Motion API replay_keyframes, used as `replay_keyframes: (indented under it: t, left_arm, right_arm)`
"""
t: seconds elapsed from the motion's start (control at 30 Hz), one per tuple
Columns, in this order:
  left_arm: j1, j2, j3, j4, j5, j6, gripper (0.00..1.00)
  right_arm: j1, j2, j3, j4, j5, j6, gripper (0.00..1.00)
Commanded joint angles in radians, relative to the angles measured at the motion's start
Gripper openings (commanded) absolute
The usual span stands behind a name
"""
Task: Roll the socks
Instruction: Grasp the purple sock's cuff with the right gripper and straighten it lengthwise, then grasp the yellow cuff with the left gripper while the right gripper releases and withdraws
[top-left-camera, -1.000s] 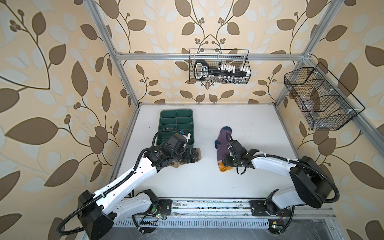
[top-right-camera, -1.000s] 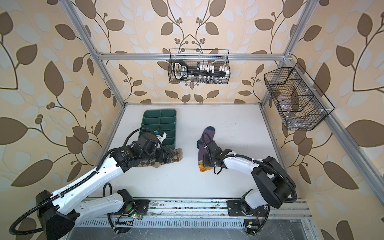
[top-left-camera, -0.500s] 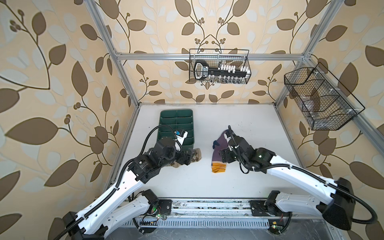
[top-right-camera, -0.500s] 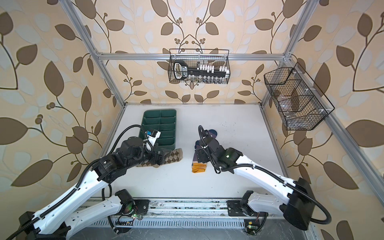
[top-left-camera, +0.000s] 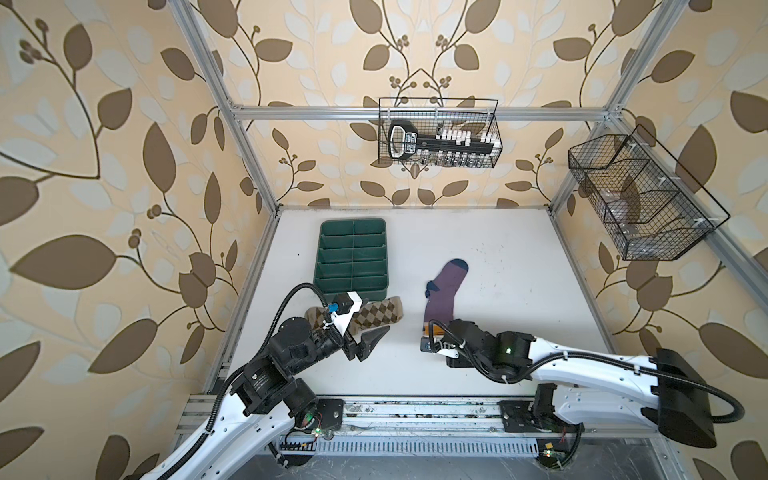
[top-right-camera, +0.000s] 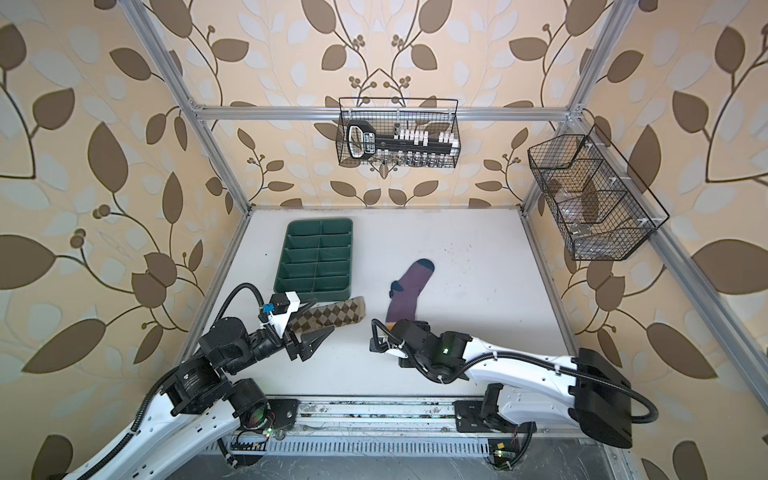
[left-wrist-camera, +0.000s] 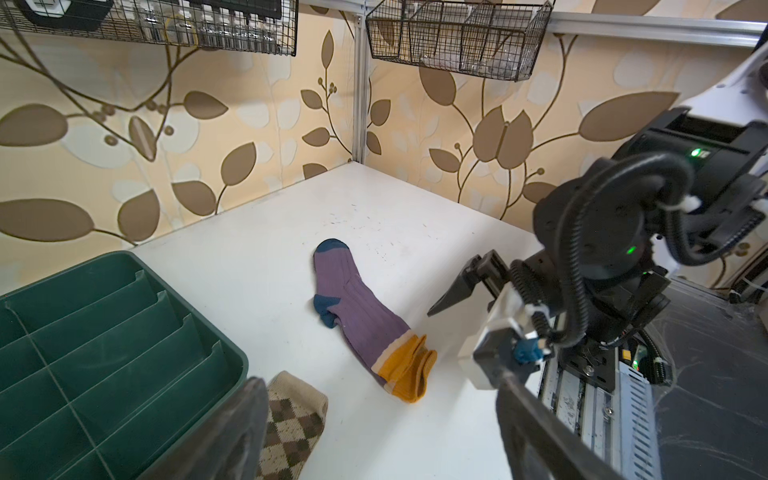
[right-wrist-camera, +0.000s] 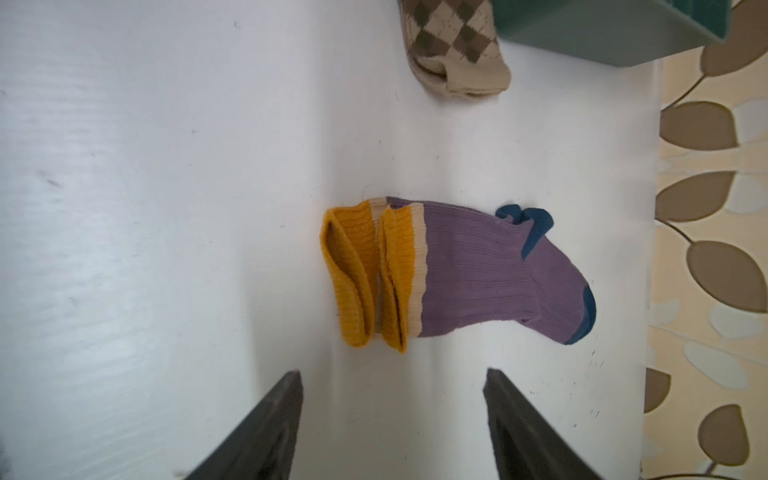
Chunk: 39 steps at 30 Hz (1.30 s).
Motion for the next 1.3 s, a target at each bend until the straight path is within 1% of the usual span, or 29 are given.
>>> replay_keyframes:
  t: [0.0,0.17,0.23,0.3,0.33,0.4,0.43,0.47,0.53,0.6,0.7,0.8,0.87,0.93,1.03,1.1,1.13,1.2,1.27]
  left_arm:
    - [-0.017,0.057,0.006,0.063,0.032,0.016,0.85]
    - [-0.033,0.091,0.013,0.049,0.021,0.010,0.84]
    - [-0.036,0.084,0.010,0.045,0.008,0.012,0.84]
    - [-0.038,0.081,0.010,0.042,-0.001,0.014,0.84]
    - [-0.040,0.081,0.011,0.039,-0.007,0.014,0.84]
    - [-0.041,0.086,0.016,0.035,-0.016,0.016,0.83]
    - [-0.041,0.091,0.020,0.031,-0.018,0.017,0.83]
    - [-0.043,0.096,0.027,0.024,-0.022,0.023,0.83]
    - [-0.045,0.106,0.049,-0.003,-0.024,0.043,0.81]
    - [-0.048,0.117,0.080,-0.032,-0.025,0.074,0.80]
    - [-0.063,0.141,0.138,-0.087,-0.022,0.150,0.78]
    - [-0.090,0.183,0.210,-0.161,-0.021,0.262,0.78]
    - [-0.116,0.222,0.269,-0.231,-0.020,0.359,0.78]
    - [-0.148,0.261,0.319,-0.294,-0.038,0.454,0.76]
    - [-0.213,0.327,0.366,-0.359,-0.104,0.586,0.76]
    - [-0.272,0.378,0.379,-0.384,-0.169,0.648,0.75]
    - [-0.319,0.407,0.380,-0.398,-0.214,0.683,0.75]
    - [-0.422,0.473,0.359,-0.398,-0.328,0.753,0.69]
    - [-0.496,0.530,0.312,-0.339,-0.421,0.794,0.63]
  right_arm:
    - [-0.021,0.075,-0.010,0.142,-0.028,-0.136,0.70]
    - [-0.054,0.218,0.005,0.181,-0.061,-0.141,0.68]
    - [-0.073,0.260,0.010,0.187,-0.076,-0.136,0.63]
    - [-0.090,0.291,0.013,0.191,-0.085,-0.129,0.59]
    - [-0.096,0.304,0.015,0.194,-0.086,-0.128,0.55]
    - [-0.110,0.321,0.025,0.183,-0.100,-0.124,0.44]
    - [-0.115,0.327,0.036,0.171,-0.111,-0.121,0.33]
    - [-0.118,0.335,0.049,0.150,-0.118,-0.116,0.17]
    - [-0.122,0.347,0.083,0.081,-0.162,-0.109,0.00]
    - [-0.125,0.354,0.112,0.028,-0.200,-0.088,0.00]
    - [-0.150,0.355,0.155,-0.049,-0.326,-0.054,0.00]
    - [-0.203,0.344,0.197,-0.119,-0.475,-0.041,0.00]
    - [-0.249,0.343,0.226,-0.161,-0.580,-0.033,0.00]
    - [-0.283,0.358,0.259,-0.203,-0.654,-0.032,0.00]
    - [-0.328,0.414,0.322,-0.287,-0.771,-0.045,0.00]
    - [-0.355,0.466,0.359,-0.334,-0.835,-0.065,0.00]
    - [-0.372,0.499,0.380,-0.365,-0.871,-0.080,0.00]
    - [-0.406,0.573,0.425,-0.415,-0.929,-0.096,0.00]
    - [-0.434,0.638,0.463,-0.453,-0.974,-0.105,0.00]
